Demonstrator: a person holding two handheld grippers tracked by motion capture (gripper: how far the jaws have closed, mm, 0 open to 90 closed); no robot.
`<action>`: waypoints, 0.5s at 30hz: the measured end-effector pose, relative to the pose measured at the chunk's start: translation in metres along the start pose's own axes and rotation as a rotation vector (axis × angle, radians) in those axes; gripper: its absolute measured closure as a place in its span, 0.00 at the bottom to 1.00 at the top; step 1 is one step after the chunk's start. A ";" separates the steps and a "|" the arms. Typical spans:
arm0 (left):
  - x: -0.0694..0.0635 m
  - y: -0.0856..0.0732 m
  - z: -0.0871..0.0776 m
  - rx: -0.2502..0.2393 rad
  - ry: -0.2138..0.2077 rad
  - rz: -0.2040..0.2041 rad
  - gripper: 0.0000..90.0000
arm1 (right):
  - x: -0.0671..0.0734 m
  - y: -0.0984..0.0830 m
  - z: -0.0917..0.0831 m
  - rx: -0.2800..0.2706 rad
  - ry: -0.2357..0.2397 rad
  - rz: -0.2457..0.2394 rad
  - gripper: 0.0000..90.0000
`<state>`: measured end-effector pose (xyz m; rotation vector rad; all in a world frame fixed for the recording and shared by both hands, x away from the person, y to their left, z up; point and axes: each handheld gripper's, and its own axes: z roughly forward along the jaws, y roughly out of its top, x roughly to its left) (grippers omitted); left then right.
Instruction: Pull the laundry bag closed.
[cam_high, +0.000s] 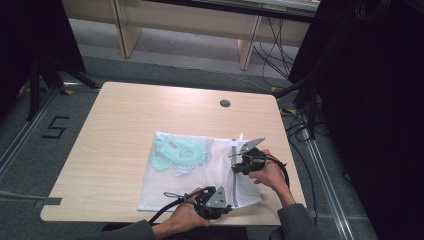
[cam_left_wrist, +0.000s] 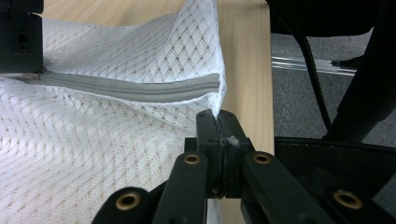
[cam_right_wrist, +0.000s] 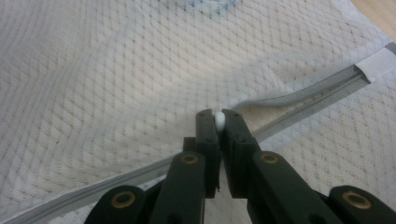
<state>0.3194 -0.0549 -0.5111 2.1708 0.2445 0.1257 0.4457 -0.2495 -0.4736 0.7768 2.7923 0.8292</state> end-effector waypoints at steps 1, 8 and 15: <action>0.000 0.000 0.000 -0.001 -0.001 -0.001 0.99 | -0.001 0.000 0.000 -0.001 0.004 0.000 0.96; -0.001 0.000 0.000 0.006 -0.010 0.007 0.99 | -0.008 0.002 0.001 -0.006 -0.017 0.008 0.96; -0.001 0.000 0.000 0.008 -0.010 0.006 0.99 | -0.013 0.004 0.005 -0.007 -0.016 0.018 0.96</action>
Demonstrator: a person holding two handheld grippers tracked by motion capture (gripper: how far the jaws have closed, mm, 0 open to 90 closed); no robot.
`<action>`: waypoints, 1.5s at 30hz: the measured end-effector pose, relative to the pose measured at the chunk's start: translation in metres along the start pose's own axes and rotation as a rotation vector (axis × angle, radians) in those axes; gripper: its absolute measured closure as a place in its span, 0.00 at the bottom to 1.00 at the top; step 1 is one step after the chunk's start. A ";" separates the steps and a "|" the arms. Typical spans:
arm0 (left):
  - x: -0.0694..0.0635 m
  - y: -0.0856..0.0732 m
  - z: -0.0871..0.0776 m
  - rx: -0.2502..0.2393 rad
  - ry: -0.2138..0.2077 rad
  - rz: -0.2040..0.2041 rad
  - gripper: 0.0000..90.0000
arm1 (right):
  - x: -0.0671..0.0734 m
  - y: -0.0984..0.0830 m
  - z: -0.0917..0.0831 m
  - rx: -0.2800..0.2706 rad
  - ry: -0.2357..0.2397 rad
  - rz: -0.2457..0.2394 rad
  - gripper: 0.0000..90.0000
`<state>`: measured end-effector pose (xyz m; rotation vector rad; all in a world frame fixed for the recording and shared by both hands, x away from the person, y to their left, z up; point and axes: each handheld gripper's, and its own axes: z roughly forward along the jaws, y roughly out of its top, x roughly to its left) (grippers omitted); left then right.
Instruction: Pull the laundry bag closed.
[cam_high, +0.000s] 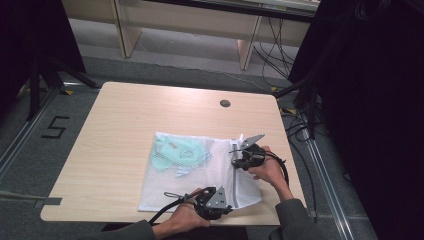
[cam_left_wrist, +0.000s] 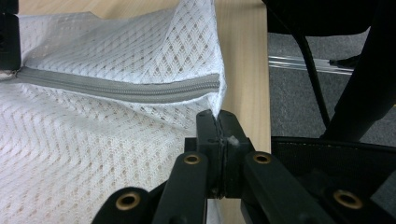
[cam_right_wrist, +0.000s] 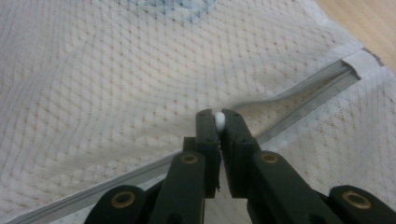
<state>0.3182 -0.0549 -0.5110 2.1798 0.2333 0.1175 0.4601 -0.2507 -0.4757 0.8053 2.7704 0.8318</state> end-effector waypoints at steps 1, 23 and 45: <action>0.000 0.000 0.000 0.000 0.000 0.002 0.99 | -0.002 0.001 -0.001 0.013 -0.005 -0.012 0.96; -0.001 0.002 -0.001 0.001 -0.010 -0.003 0.99 | -0.015 0.010 0.005 -0.013 -0.040 0.014 0.96; -0.004 0.001 0.000 -0.003 -0.014 -0.006 0.99 | -0.030 0.018 0.006 0.006 -0.082 0.040 0.96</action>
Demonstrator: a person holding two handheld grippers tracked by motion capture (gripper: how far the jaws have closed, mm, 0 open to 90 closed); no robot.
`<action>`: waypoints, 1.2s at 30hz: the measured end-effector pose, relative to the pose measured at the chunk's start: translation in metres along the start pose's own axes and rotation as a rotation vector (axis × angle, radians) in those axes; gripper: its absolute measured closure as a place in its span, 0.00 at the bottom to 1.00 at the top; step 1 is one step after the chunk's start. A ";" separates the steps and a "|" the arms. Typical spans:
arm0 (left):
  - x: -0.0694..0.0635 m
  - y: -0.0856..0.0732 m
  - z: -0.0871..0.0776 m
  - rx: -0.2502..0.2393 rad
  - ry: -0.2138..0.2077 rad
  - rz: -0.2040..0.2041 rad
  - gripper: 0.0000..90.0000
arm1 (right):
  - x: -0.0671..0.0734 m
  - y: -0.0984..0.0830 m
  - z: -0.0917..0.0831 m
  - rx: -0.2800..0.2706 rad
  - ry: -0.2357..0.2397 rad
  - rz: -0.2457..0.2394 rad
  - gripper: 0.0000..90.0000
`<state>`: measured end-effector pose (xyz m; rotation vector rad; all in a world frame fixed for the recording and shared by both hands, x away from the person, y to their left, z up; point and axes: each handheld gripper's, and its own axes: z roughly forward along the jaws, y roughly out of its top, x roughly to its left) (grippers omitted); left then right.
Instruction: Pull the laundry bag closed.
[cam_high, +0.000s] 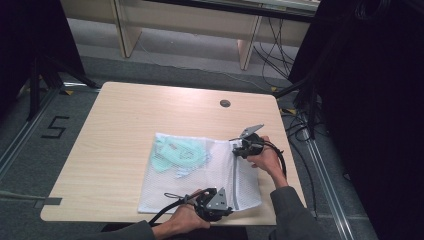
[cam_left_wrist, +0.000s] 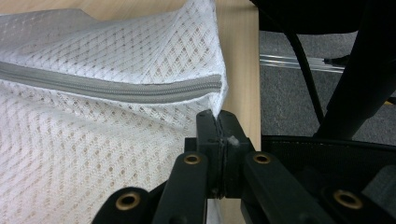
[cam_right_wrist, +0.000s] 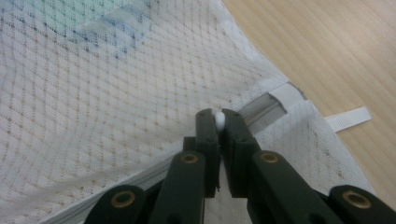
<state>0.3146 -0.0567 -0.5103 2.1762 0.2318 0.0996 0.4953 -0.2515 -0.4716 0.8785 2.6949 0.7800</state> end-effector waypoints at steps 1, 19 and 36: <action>0.000 0.000 0.000 0.001 0.002 0.002 0.99 | -0.001 0.000 0.003 -0.031 0.014 -0.021 0.96; -0.001 0.000 -0.001 -0.010 -0.002 -0.005 0.99 | -0.015 0.007 0.005 -0.054 -0.014 -0.019 0.96; -0.005 -0.001 0.001 -0.005 -0.016 -0.004 0.99 | -0.027 0.010 0.009 -0.058 -0.043 0.005 0.96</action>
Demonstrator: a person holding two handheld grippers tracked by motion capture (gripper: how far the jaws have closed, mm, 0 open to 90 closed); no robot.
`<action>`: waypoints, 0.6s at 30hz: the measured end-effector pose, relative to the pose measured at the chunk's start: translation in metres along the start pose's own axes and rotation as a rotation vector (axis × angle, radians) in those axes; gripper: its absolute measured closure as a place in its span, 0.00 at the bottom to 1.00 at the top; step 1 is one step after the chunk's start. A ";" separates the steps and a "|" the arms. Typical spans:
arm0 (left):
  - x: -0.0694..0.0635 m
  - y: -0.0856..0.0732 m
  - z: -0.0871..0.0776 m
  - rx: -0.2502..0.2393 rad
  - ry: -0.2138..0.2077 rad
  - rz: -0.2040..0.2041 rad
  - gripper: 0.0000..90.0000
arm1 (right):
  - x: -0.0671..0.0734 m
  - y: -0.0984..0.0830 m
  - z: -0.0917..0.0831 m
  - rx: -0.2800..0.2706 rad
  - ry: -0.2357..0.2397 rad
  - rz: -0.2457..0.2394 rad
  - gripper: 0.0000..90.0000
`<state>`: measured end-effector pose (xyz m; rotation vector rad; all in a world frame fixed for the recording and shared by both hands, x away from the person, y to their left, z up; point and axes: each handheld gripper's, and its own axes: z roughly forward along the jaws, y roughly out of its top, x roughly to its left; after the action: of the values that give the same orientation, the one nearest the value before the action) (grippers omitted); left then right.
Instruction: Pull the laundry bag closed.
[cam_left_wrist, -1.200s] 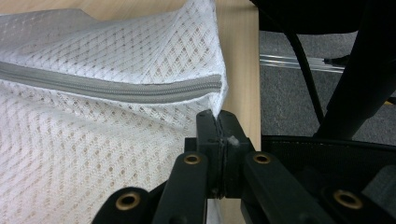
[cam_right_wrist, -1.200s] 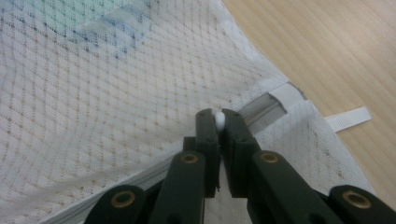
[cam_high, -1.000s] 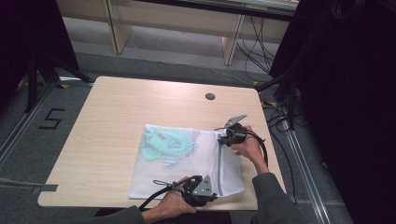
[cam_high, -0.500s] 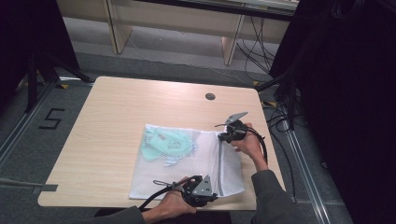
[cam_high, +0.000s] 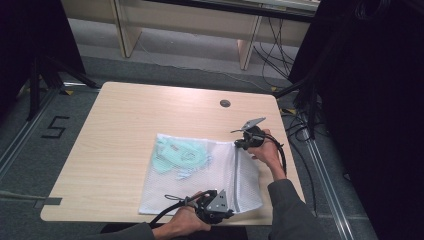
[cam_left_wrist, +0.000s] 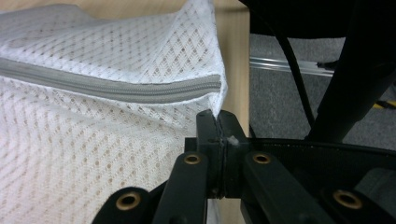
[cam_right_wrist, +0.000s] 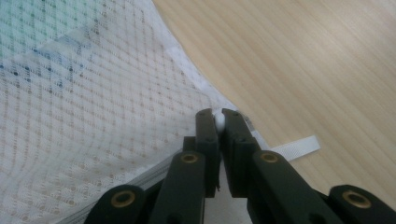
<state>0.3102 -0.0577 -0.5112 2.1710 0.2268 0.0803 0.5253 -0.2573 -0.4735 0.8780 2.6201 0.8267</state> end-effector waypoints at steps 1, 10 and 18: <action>0.001 0.000 -0.001 -0.003 -0.003 -0.013 0.99 | 0.001 0.001 -0.001 0.009 0.002 0.017 0.96; 0.001 0.000 -0.001 -0.010 0.002 -0.012 0.99 | 0.001 0.004 0.001 -0.005 -0.023 0.019 0.96; 0.003 0.000 0.000 -0.013 0.002 -0.031 0.99 | 0.000 0.005 0.002 -0.016 -0.014 0.021 0.96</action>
<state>0.3130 -0.0571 -0.5118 2.1543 0.2610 0.0662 0.5286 -0.2532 -0.4724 0.9048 2.5926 0.8428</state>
